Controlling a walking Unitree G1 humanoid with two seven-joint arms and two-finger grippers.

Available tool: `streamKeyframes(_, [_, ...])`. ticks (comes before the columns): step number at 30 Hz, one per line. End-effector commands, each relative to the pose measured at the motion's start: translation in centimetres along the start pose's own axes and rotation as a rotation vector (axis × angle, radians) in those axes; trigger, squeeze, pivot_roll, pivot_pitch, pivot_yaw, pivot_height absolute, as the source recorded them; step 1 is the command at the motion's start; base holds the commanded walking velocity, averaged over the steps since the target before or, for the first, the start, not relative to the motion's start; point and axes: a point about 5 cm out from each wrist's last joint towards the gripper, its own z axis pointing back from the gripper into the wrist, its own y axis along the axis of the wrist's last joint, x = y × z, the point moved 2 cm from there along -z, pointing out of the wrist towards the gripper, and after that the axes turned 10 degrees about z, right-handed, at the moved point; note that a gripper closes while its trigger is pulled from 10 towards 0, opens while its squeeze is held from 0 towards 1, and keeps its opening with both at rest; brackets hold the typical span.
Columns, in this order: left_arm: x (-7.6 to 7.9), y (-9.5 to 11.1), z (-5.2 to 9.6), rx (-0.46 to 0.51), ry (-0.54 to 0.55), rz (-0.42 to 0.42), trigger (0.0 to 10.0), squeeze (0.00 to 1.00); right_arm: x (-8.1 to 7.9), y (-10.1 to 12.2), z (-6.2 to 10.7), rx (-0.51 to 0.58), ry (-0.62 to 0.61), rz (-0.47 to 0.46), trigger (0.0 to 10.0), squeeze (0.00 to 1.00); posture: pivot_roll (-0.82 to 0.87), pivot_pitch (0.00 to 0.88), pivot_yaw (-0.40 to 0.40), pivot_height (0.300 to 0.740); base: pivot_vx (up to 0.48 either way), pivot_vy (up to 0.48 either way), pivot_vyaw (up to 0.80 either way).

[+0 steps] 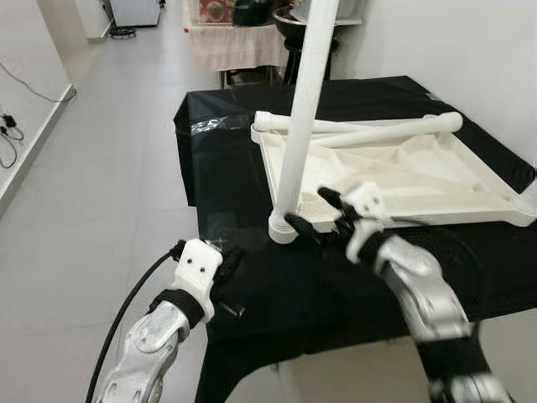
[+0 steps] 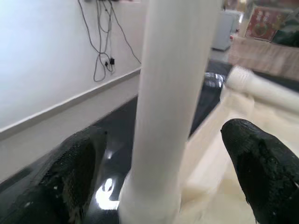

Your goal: Building children table

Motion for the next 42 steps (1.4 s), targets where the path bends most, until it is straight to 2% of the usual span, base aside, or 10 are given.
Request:
streamKeyframes(1, [0.0, 0.0, 0.4, -0.003, -0.003, -0.005, 10.0, 0.00, 0.1, -0.8, -0.5, -0.019, 0.021, -0.010, 10.0, 0.00, 0.03, 0.066, -0.067, 0.740, 0.000, 0.000, 0.00])
streamKeyframes(15, [-0.1, 1.2, 2.5, 0.027, 0.017, 0.031, 10.0, 0.00, -0.3, 1.9, -3.8, 0.087, 0.231, -0.081, 10.0, 0.00, 0.10, 0.146, -0.085, 0.740, 0.000, 0.000, 0.00])
streamKeyframes(16, [0.0, 1.3, 2.7, 0.028, 0.016, 0.036, 10.0, 0.00, -0.5, 2.0, -4.1, 0.094, 0.262, -0.085, 3.3, 0.00, 0.11, 0.159, -0.089, 0.740, 0.000, 0.000, 0.00])
streamKeyframes(18, [0.1, 1.4, 2.9, 0.028, 0.015, 0.039, 10.0, 0.00, -0.7, 2.0, -4.2, 0.098, 0.283, -0.087, 3.3, 0.00, 0.11, 0.159, -0.089, 0.740, 0.000, 0.000, 0.00])
streamKeyframes(19, [0.2, 1.5, 3.1, 0.028, 0.013, 0.040, 10.0, 0.00, -0.5, 1.8, -4.2, 0.095, 0.295, -0.089, 0.0, 0.00, 0.12, 0.168, -0.092, 0.740, 0.000, 0.000, 0.00])
streamKeyframes(30, [0.1, 1.7, 3.7, 0.021, 0.022, 0.036, 10.0, 0.00, 1.5, 1.1, -3.2, 0.057, 0.278, -0.080, 0.0, 0.00, 0.11, 0.184, -0.090, 0.740, 0.000, 0.000, 0.00])
streamKeyframes(37, [0.1, 1.8, 3.4, 0.026, 0.030, 0.037, 10.0, 0.00, 1.4, -1.7, 0.0, -0.044, 0.262, -0.029, 0.0, 0.00, 0.07, 0.177, -0.090, 0.740, 0.000, 0.000, 0.00])
streamKeyframes(38, [-0.5, 1.5, 3.5, 0.018, 0.046, 0.034, 10.0, 0.00, -1.1, -4.8, 1.8, -0.279, -0.139, -0.118, 0.0, 0.00, 0.05, 0.174, -0.082, 0.740, 0.000, 0.000, 0.00])
streamKeyframes(41, [-0.6, 1.4, 3.6, 0.010, 0.048, 0.034, 10.0, 0.00, -2.8, -5.6, 3.4, -0.376, -0.354, -0.242, 0.0, 0.00, 0.05, 0.174, -0.081, 0.740, 0.000, 0.000, 0.00])
streamKeyframes(42, [-0.6, 1.1, 3.5, 0.000, 0.041, 0.034, 10.0, 0.00, -5.3, -5.6, 4.5, -0.417, -0.411, -0.330, 0.0, 0.00, 0.05, 0.168, -0.062, 0.740, 0.000, 0.000, 0.00])
